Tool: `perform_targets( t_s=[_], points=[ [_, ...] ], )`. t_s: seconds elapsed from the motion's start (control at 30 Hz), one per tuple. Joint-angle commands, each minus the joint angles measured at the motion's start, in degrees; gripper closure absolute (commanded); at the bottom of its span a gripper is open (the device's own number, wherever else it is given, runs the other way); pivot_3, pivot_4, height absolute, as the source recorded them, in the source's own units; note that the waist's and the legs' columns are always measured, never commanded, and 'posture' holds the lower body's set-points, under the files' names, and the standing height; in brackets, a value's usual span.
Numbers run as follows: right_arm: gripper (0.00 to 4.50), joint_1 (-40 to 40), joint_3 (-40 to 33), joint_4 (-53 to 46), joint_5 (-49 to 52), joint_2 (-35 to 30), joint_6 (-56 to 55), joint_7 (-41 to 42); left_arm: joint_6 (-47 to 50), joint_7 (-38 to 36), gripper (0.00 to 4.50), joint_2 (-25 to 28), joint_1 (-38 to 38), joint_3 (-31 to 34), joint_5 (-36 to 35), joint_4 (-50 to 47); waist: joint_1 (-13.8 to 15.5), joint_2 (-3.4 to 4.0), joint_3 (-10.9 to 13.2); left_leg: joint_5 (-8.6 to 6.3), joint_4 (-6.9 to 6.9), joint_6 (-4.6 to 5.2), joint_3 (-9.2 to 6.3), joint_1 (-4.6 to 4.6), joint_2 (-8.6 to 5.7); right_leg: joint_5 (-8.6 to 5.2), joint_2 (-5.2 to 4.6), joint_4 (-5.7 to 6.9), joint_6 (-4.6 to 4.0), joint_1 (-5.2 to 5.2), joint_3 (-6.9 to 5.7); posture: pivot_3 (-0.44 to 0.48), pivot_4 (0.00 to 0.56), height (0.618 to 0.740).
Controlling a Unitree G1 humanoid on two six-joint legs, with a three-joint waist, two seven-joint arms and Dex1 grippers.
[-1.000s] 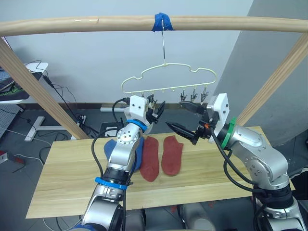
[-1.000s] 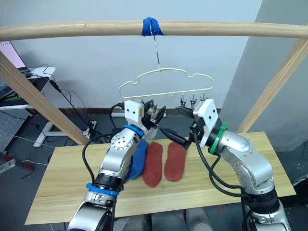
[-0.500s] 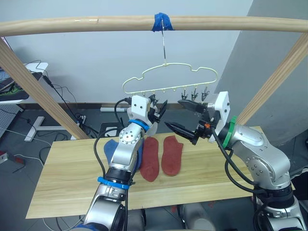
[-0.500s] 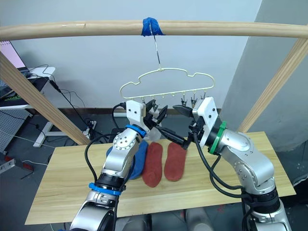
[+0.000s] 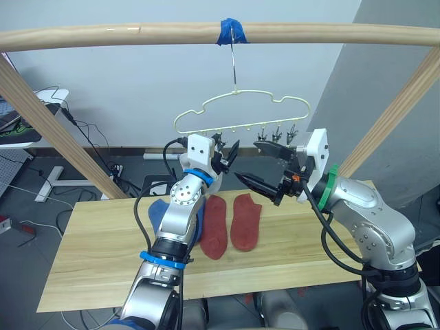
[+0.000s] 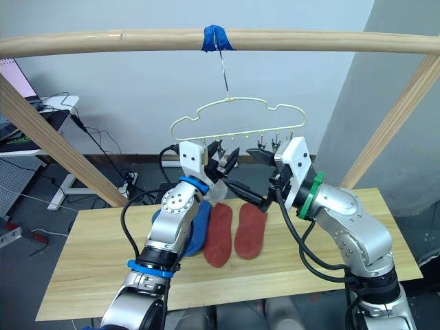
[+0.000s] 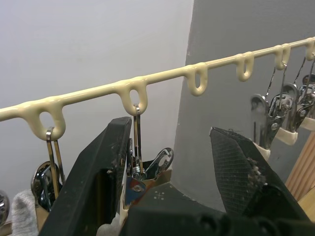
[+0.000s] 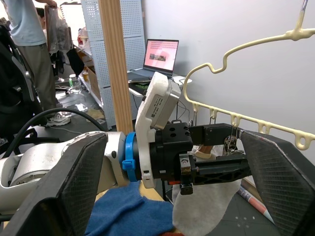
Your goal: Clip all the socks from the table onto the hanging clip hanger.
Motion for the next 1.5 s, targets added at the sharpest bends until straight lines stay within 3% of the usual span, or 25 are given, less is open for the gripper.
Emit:
perform_targets(
  t_s=[0.03, 0.13, 0.33, 0.47, 0.7, 0.83, 0.97, 1.07, 1.27, 1.5],
  points=[
    [0.00, -0.7, -1.1, -2.0, 1.1, -0.1, -0.7, 0.2, -0.8, 0.2, 1.68, -0.3, -1.1, 0.3, -0.1, -0.8, 0.0, 0.00, 0.0, 0.00, 0.00, 0.00, 0.00, 0.00, 0.00, 0.00, 0.00, 0.00, 0.00, 0.00, 0.00, -0.198, 0.172, 0.740],
    [0.00, -0.6, -1.1, -2.0, 1.1, -0.2, -0.8, 0.2, -0.7, 0.1, 2.23, -0.3, -1.2, 0.4, -0.3, -0.7, 0.0, 0.00, 0.0, 0.00, 0.00, 0.00, 0.00, 0.00, 0.00, 0.00, 0.00, 0.00, 0.00, 0.00, 0.00, -0.198, 0.172, 0.740],
    [0.00, -0.5, -1.1, -2.0, 1.1, -0.1, -0.9, 0.1, -0.6, 0.4, 3.83, -0.3, -1.7, 0.7, -0.3, 0.1, 0.0, 0.00, 0.0, 0.00, 0.00, 0.00, 0.00, 0.00, 0.00, 0.00, 0.00, 0.00, 0.00, 0.00, 0.00, -0.198, 0.172, 0.740],
    [0.00, -0.2, -1.1, -2.0, 1.1, -0.1, -0.9, 0.2, -0.5, 0.5, 4.47, -0.3, -1.8, 0.8, -0.4, 0.2, 0.0, 0.00, 0.0, 0.00, 0.00, 0.00, 0.00, 0.00, 0.00, 0.00, 0.00, -0.01, 0.00, 0.00, 0.00, -0.198, 0.172, 0.740],
    [0.00, 0.8, -0.1, -0.7, -0.4, -0.7, -0.6, 0.2, 4.4, -0.3, 4.49, -1.1, -1.2, 1.7, -4.0, -2.6, 0.0, 0.00, 0.0, 0.00, 0.00, 0.00, 0.00, 0.00, 0.00, 0.00, 0.00, -0.01, 0.00, 0.00, 0.00, -0.199, 0.183, 0.740],
    [0.00, 4.2, 11.1, 11.8, -14.8, -7.1, -2.5, 0.1, 24.3, -5.9, 4.49, 1.0, -0.6, 4.4, -16.1, -12.0, 0.0, -0.01, 0.0, 0.00, 0.00, 0.00, 0.01, 0.01, 0.00, 0.00, 0.00, -0.03, 0.00, 0.01, 0.00, -0.182, 0.188, 0.740],
    [0.00, 2.3, 16.4, 25.0, -21.9, -4.0, -10.1, 0.6, 45.2, -10.5, 4.49, 7.5, -1.2, 9.5, -29.0, -16.5, -0.6, 0.08, 0.2, 0.00, -0.03, 0.01, 0.04, 0.12, 0.06, -0.01, 0.07, 0.06, -0.01, -0.01, 0.04, -0.163, 0.194, 0.740],
    [0.00, -0.4, 19.4, 33.8, -25.9, -0.7, -13.3, 1.5, 52.0, -12.7, 4.49, 12.2, -2.1, 12.7, -33.6, -16.3, -1.1, 0.11, 0.3, 0.00, -0.04, 0.01, 0.04, 0.22, 0.12, -0.01, 0.13, 0.11, -0.01, 0.02, 0.04, -0.151, 0.200, 0.740],
    [0.00, -5.2, 20.2, 48.8, -30.3, 7.4, -17.5, 0.0, 58.7, -14.6, 4.49, 16.9, -3.7, 14.8, -38.4, -17.1, -1.1, -0.03, 0.6, 0.00, -0.05, 0.00, 0.03, 0.27, 0.16, -0.01, 0.16, 0.06, -0.01, 0.09, 0.02, -0.129, 0.210, 0.740],
    [0.00, -9.9, 19.5, 67.5, -35.0, 13.6, -22.5, -1.6, 60.4, -13.5, 4.49, 16.9, -2.2, 14.4, -39.1, -20.4, -0.1, 0.03, 1.0, -0.01, -0.10, -0.01, 0.04, 0.27, 0.19, 0.00, 0.15, 0.04, -0.05, 0.08, 0.01, -0.123, 0.206, 0.740]
  ],
)
